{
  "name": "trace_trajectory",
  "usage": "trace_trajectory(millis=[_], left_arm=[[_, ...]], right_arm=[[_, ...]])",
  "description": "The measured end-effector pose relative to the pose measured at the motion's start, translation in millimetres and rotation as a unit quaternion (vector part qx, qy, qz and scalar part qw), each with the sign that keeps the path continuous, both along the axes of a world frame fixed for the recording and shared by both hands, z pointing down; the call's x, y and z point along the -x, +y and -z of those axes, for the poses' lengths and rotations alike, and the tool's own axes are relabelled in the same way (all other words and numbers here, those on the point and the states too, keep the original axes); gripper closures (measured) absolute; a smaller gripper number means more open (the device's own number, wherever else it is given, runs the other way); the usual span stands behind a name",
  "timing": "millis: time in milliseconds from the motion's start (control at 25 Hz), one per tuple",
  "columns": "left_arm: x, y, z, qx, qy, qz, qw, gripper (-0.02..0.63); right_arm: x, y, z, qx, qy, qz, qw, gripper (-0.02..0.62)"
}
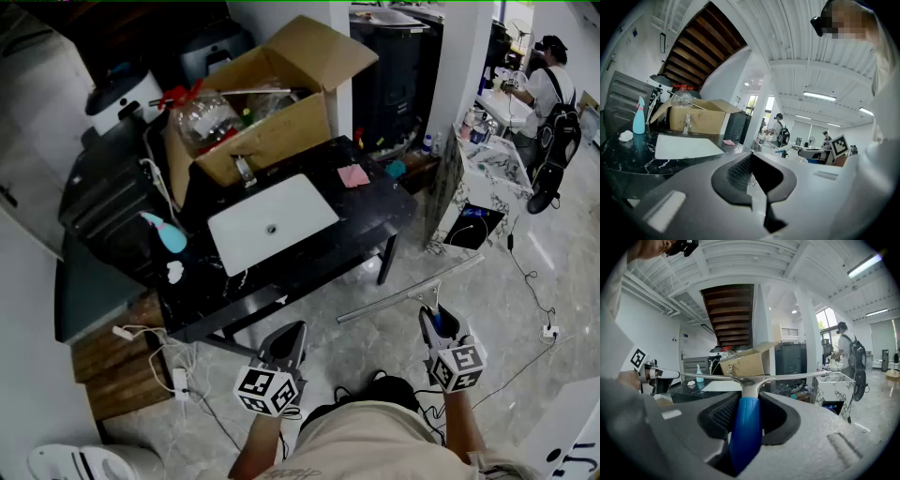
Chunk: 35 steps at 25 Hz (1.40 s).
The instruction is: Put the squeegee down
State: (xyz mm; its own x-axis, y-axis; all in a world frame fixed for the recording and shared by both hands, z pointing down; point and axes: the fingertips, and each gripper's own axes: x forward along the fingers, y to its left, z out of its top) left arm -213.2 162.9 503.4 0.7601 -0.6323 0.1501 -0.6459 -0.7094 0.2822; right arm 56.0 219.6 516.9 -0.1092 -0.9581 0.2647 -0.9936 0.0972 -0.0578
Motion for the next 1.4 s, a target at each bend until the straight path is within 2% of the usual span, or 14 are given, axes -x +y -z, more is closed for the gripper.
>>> trace_trajectory(millis=[160,400,640,840,1000,1400], left_arm=[[2.9,-5.4,-4.7,0.008,0.01,0.01,0.9999,0.592],[-1.4,-5.8,-19.3,0.019,0.02,0.002,0.9996,0.592],[-12.6,-13.3,-28.2,0.037,0.016,0.0,0.9992,0.592],[-32.4,-30.2,-27.4,0.037,-0.001,-0.015,0.9992,0.592],[-54.5,-52.6,-18.8,0.034,-0.009,-0.022,0.9992,0.592],[-110.7,-130.3,11.3,0.003,-0.066,-0.042,0.9969,0.592]], right_arm=[[5.1,-5.3,6.6,-0.002,0.006,0.003,1.0,0.472],[0.9,-1.0,4.5,0.007,0.009,-0.006,1.0,0.472],[-7.4,-12.9,-2.3,0.023,0.003,-0.006,1.0,0.472],[-18.8,-24.5,-12.4,0.027,-0.012,-0.005,1.0,0.472],[-42.5,-44.1,-23.5,0.036,-0.031,-0.02,0.999,0.472],[-100.6,-114.1,-29.5,0.014,-0.078,-0.037,0.996,0.472]])
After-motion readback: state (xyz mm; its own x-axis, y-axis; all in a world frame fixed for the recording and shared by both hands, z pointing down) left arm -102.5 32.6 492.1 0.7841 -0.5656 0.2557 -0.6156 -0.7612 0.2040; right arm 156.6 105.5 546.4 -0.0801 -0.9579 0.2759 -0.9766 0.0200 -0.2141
